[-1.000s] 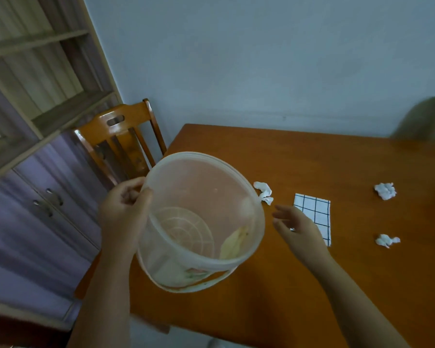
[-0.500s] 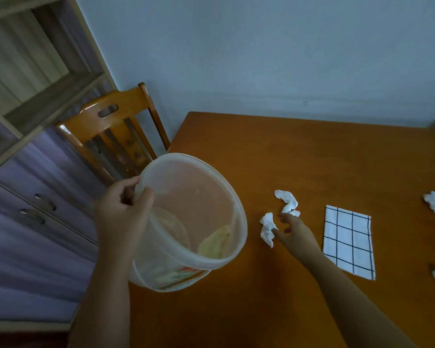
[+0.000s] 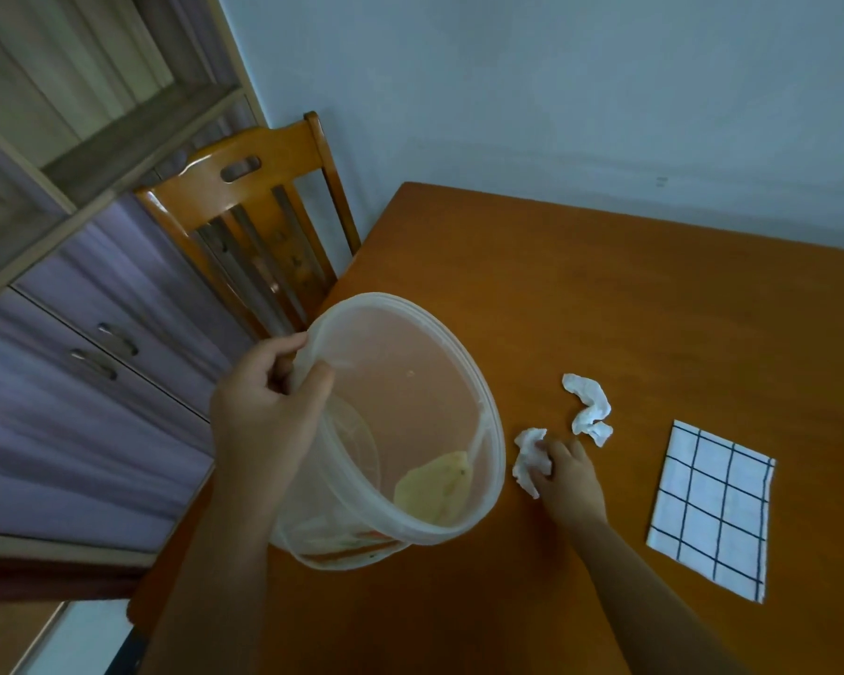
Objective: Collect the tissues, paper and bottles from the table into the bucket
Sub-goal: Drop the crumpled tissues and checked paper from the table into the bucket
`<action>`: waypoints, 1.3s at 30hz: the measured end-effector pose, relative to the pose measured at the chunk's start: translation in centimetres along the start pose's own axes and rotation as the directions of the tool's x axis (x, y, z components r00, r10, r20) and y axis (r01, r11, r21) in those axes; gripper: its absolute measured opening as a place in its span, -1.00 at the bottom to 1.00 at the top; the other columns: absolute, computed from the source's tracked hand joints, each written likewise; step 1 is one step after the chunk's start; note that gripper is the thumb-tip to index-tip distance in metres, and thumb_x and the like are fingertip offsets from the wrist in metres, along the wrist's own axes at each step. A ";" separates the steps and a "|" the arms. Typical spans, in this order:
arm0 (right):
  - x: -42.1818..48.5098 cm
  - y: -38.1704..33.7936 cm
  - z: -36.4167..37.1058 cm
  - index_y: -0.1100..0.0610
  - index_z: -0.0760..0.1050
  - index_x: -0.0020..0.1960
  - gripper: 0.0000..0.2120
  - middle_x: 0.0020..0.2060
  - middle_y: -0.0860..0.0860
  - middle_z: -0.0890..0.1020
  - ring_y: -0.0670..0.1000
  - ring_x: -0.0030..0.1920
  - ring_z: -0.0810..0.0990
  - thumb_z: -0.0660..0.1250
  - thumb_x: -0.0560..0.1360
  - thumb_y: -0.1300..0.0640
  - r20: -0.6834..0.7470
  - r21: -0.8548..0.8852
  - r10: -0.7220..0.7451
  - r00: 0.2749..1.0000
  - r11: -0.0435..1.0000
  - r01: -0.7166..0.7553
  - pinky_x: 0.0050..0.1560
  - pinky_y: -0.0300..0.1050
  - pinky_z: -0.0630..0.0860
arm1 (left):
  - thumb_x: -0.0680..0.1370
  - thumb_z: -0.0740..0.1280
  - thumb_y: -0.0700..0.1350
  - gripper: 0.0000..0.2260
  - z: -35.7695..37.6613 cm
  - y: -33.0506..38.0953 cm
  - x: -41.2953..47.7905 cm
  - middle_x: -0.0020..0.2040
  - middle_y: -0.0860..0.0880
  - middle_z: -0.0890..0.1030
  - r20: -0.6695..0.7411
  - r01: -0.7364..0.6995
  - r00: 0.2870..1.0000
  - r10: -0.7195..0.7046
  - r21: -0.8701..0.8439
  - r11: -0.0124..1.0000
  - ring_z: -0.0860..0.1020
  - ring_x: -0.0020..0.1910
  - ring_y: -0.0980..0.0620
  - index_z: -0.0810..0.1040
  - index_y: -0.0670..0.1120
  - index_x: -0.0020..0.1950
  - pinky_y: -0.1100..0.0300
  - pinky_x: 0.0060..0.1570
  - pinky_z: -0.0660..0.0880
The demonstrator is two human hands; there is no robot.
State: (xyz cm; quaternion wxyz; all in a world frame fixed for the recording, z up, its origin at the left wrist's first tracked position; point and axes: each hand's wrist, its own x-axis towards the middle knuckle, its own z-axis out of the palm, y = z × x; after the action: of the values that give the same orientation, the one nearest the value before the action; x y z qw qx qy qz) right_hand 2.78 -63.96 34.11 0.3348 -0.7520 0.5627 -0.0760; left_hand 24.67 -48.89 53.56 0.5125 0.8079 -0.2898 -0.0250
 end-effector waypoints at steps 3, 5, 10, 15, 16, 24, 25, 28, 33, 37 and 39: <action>-0.3 0.5 0.2 0.10 0.37 0.26 -0.65 0.17 0.13 0.44 0.07 0.08 0.47 0.26 0.48 0.14 0.011 0.023 0.009 1.000 1.000 -0.009 -0.04 -0.13 0.48 | 0.35 0.36 -0.05 -0.77 0.3 0.3 -0.2 -0.28 0.06 0.54 0.023 -0.022 0.999 0.022 0.004 1.000 0.50 -0.29 0.15 0.53 0.14 -0.02 0.08 -0.35 0.53; -0.5 0.9 0.1 0.10 0.39 0.23 -0.68 0.12 0.12 0.47 0.00 -0.05 0.47 0.27 0.48 0.17 0.011 0.044 0.011 1.000 0.999 -0.012 -0.19 -0.25 0.40 | 0.33 0.34 -0.01 -0.77 0.6 0.6 -0.2 -0.27 0.02 0.55 0.028 -0.019 0.999 0.019 0.001 1.000 0.49 -0.29 0.13 0.54 0.13 -0.03 0.05 -0.34 0.52; -1.8 1.4 -1.7 0.18 0.47 0.10 -0.79 -0.08 0.07 0.51 -0.04 -0.16 0.45 0.27 0.47 0.23 -0.096 0.116 -0.006 0.995 0.993 0.017 -0.28 -0.33 0.32 | 0.32 0.33 0.02 -0.75 1.0 1.0 -0.6 -0.28 0.00 0.55 0.060 -0.042 0.997 0.041 0.003 0.999 0.48 -0.30 0.14 0.55 0.12 -0.01 0.15 -0.39 0.49; -3.1 0.2 -6.2 0.22 0.51 -0.03 -0.88 -0.16 0.14 0.54 0.04 -0.20 0.51 0.31 0.43 0.29 -0.269 0.199 -0.051 0.962 0.974 0.107 -0.28 -0.27 0.35 | 0.36 0.36 -0.06 -0.77 1.5 1.3 -1.0 -0.31 -0.03 0.53 0.093 -0.057 0.994 0.058 -0.016 0.998 0.48 -0.32 0.11 0.55 0.08 0.01 0.14 -0.39 0.48; -3.4 -0.3 -7.2 0.21 0.51 -0.05 -0.90 -0.16 0.13 0.54 0.04 -0.21 0.52 0.31 0.43 0.29 -0.303 0.220 -0.063 0.951 0.966 0.134 -0.27 -0.26 0.37 | 0.37 0.36 -0.07 -0.76 1.7 1.4 -1.0 -0.30 -0.02 0.54 0.099 -0.058 0.993 0.060 -0.021 0.998 0.48 -0.32 0.12 0.56 0.07 0.03 0.15 -0.39 0.48; -5.2 -5.0 -12.7 -0.03 0.46 -0.17 -0.80 -0.21 -0.03 0.55 -0.12 -0.20 0.54 0.34 0.40 0.27 -0.416 0.347 -0.145 0.898 0.887 0.304 -0.27 -0.32 0.42 | 0.38 0.35 -0.08 -0.74 3.6 3.2 -1.8 -0.32 0.07 0.52 0.149 -0.134 0.979 0.138 -0.034 0.990 0.48 -0.32 0.17 0.56 0.02 0.06 0.23 -0.39 0.42; -5.3 -5.6 -12.7 -0.04 0.46 -0.19 -0.78 -0.21 -0.04 0.56 -0.14 -0.22 0.54 0.34 0.40 0.28 -0.407 0.365 -0.157 0.900 0.875 0.318 -0.28 -0.33 0.43 | 0.38 0.35 -0.08 -0.73 3.8 3.5 -1.8 -0.32 0.07 0.52 0.156 -0.144 0.977 0.147 -0.029 0.989 0.48 -0.33 0.14 0.57 0.01 0.07 0.22 -0.39 0.44; -5.5 -6.9 -11.8 -0.05 0.49 -0.16 -0.77 -0.20 -0.13 0.56 -0.23 -0.22 0.55 0.35 0.39 0.28 -0.286 0.380 -0.238 0.928 0.861 0.338 -0.27 -0.45 0.44 | 0.38 0.36 -0.09 -0.74 4.4 4.0 -1.7 -0.32 0.03 0.54 0.175 -0.163 0.971 0.164 -0.017 0.986 0.50 -0.32 0.07 0.58 -0.02 0.07 0.13 -0.36 0.49; -3.9 -5.8 -11.1 -0.03 0.52 -0.03 -0.81 -0.09 -0.17 0.50 -0.25 -0.17 0.54 0.35 0.41 0.22 -0.276 0.343 -0.263 0.924 0.872 0.350 -0.23 -0.47 0.44 | 0.38 0.35 -0.11 -0.74 4.9 4.4 -1.1 -0.34 0.00 0.54 0.184 -0.201 0.962 0.200 -0.010 0.979 0.50 -0.35 0.01 0.58 -0.07 0.06 0.05 -0.37 0.51; -1.6 -2.3 -10.7 0.09 0.50 0.04 -0.81 -0.01 0.00 0.51 -0.17 -0.16 0.53 0.34 0.43 0.20 -0.282 0.287 -0.139 0.949 0.932 0.222 -0.26 -0.36 0.39 | 0.38 0.35 -0.08 -0.75 5.3 4.4 -0.6 -0.36 0.03 0.52 0.168 -0.210 0.964 0.206 0.006 0.978 0.49 -0.37 0.07 0.58 -0.04 0.04 0.20 -0.41 0.44; -0.3 -0.7 -10.2 0.12 0.49 0.09 -0.78 0.02 0.04 0.51 -0.10 -0.15 0.53 0.33 0.44 0.19 -0.256 0.236 -0.097 0.962 0.959 0.160 -0.28 -0.34 0.39 | 0.37 0.36 -0.09 -0.76 5.6 4.3 -0.3 -0.37 0.04 0.51 0.157 -0.190 0.970 0.185 0.014 0.982 0.47 -0.37 0.10 0.58 -0.02 0.03 0.24 -0.41 0.40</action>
State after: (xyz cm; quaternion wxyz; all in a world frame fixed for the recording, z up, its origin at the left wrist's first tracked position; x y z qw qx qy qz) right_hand -1.79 -67.85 42.41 0.3518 -0.7232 0.5344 -0.2601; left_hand 20.61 -54.64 54.43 0.4770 0.7797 -0.4041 -0.0351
